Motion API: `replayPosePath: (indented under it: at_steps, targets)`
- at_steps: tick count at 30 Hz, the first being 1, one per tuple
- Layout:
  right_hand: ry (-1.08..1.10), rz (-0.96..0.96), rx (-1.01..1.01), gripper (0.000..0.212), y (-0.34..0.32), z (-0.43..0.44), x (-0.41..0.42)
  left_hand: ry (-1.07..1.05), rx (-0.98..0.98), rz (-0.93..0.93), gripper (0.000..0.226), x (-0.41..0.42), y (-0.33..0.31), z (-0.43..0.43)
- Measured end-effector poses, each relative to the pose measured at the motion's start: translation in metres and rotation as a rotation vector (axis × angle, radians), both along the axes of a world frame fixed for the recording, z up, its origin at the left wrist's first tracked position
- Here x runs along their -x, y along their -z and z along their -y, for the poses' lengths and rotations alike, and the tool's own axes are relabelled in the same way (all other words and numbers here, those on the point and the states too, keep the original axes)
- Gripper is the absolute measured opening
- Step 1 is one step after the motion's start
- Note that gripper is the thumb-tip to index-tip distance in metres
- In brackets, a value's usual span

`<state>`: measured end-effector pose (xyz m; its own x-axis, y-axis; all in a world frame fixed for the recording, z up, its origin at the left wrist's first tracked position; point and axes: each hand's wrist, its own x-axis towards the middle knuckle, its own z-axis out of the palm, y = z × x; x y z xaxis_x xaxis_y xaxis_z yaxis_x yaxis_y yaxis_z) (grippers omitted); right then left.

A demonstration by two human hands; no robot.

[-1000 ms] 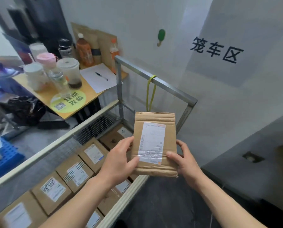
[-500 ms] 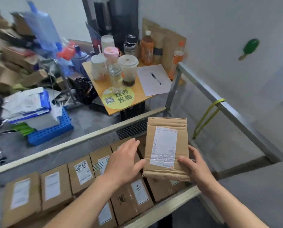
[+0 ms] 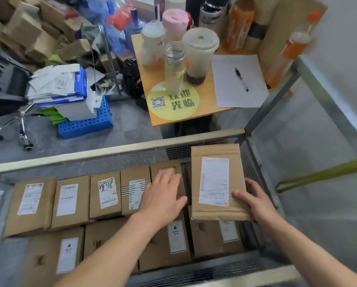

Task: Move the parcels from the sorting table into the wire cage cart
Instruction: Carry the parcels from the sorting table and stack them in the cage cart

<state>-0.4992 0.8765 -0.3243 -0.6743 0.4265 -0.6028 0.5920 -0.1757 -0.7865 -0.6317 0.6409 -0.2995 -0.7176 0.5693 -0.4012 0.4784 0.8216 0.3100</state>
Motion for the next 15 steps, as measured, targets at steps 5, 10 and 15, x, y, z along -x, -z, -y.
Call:
replayPosePath:
  at_steps: [5, 10, 15]
  targets:
    - [-0.031, 0.111, -0.066, 0.046, 0.067, -0.012, 0.028, -0.017, 0.04, 0.046, 0.069, 0.019, 0.062, 0.001]
    - [-0.056, 0.184, -0.088, 0.05, 0.142, -0.019, 0.058, 0.027, 0.12, 0.102, 0.071, 0.032, 0.135, 0.003]
    - [-0.072, 0.203, -0.088, 0.048, 0.208, -0.03, 0.082, 0.079, 0.146, 0.114, 0.07, 0.041, 0.198, -0.007]
